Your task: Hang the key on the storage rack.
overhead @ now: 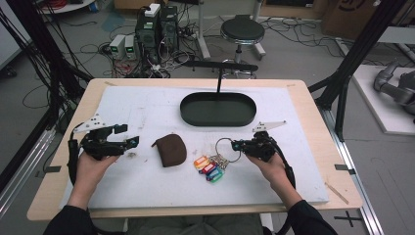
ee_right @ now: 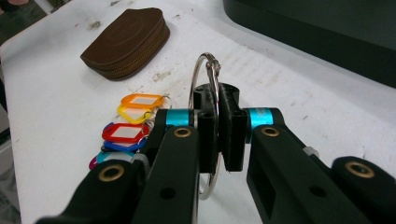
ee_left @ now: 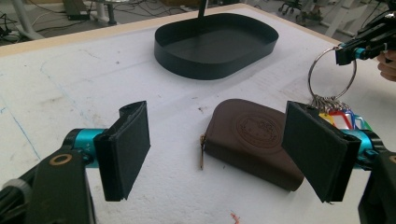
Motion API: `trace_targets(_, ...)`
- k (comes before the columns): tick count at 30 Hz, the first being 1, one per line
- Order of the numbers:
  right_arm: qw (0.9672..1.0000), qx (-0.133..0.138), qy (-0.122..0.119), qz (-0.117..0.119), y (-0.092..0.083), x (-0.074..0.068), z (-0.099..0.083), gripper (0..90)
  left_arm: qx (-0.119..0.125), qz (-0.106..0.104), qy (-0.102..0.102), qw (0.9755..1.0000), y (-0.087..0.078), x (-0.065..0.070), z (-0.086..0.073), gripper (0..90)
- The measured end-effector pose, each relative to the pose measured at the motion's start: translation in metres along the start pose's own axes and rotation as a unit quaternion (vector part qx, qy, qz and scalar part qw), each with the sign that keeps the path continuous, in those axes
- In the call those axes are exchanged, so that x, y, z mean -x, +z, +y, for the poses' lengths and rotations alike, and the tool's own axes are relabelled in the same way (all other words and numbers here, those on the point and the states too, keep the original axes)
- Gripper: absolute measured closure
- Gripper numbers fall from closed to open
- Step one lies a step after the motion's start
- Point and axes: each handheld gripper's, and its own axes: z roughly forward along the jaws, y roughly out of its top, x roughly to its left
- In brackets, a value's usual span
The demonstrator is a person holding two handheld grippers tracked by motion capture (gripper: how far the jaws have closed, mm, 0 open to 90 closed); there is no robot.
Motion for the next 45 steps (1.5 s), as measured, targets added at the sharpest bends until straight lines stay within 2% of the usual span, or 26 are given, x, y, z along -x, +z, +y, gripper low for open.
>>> trace_targets(10, 0.9990, 0.028, -0.033, 0.010, -0.010, -0.011, 0.013, 87.6, -0.001, -0.001, 0.002, 1.0000, -0.001, -0.002, -0.001, 23.7)
trace_targets(26, 0.9957, 0.064, -0.067, -0.002, -0.035, -0.017, 0.033, 87.8, -0.003, 0.001, -0.004, 1.0000, -0.002, -0.007, -0.005, 23.7)
trace_targets(33, 0.9942, 0.073, -0.078, -0.006, -0.047, -0.018, 0.040, 87.8, 0.000, 0.005, -0.017, 0.9998, -0.003, -0.012, -0.010, 23.7)
trace_targets(45, 0.9922, 0.092, -0.084, -0.010, -0.066, -0.015, 0.059, 87.8, 0.000, 0.016, -0.015, 0.9998, -0.002, -0.013, -0.013, 23.7)
